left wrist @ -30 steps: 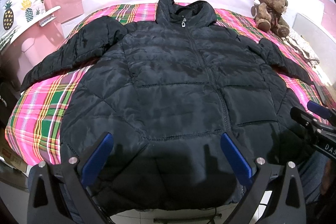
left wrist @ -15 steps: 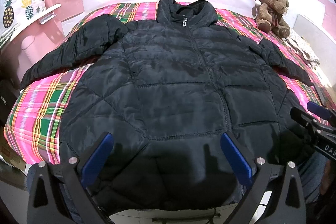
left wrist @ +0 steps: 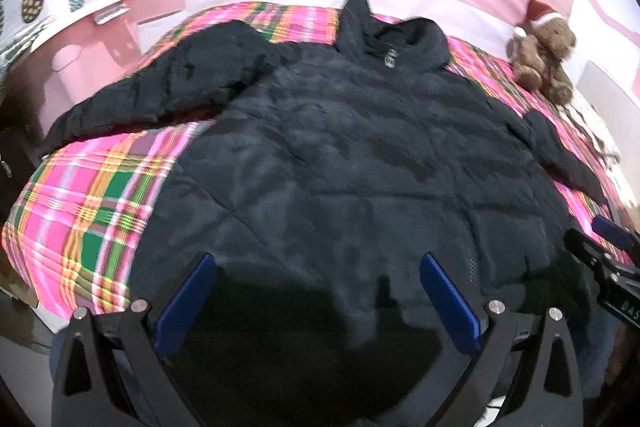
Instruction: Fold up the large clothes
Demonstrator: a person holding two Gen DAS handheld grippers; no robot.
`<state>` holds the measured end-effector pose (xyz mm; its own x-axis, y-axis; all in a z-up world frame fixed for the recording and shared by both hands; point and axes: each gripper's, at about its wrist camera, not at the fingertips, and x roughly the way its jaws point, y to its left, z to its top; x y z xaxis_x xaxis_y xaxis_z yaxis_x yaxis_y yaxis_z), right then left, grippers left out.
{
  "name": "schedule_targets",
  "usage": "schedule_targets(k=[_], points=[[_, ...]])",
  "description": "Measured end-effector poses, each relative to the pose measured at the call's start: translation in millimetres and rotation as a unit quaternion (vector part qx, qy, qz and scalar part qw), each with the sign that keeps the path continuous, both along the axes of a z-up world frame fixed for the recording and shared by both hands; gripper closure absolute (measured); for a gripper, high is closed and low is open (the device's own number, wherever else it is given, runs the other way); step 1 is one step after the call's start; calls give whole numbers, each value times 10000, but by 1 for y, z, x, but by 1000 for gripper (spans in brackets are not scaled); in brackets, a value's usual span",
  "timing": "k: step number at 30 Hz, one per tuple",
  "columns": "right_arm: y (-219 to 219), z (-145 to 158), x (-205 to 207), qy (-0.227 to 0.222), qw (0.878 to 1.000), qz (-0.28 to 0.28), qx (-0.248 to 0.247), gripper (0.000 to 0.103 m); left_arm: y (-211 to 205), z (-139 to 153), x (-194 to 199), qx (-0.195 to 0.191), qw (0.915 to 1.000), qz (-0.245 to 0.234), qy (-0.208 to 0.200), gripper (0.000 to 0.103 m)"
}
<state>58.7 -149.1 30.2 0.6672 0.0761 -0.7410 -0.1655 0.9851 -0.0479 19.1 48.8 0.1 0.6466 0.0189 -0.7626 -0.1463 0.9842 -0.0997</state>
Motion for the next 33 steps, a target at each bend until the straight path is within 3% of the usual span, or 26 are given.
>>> schedule_targets(k=[17, 26, 33], points=[[71, -7, 86, 83, 9956, 926, -99, 27, 126, 0, 47, -402, 9948, 925, -167, 4], [100, -18, 135, 240, 9915, 1239, -321, 27, 221, -24, 71, -814, 9802, 1795, -198, 7], [104, -36, 160, 467, 9907, 1210, -421, 27, 286, -48, 94, -1165, 9623, 2437, -303, 11]])
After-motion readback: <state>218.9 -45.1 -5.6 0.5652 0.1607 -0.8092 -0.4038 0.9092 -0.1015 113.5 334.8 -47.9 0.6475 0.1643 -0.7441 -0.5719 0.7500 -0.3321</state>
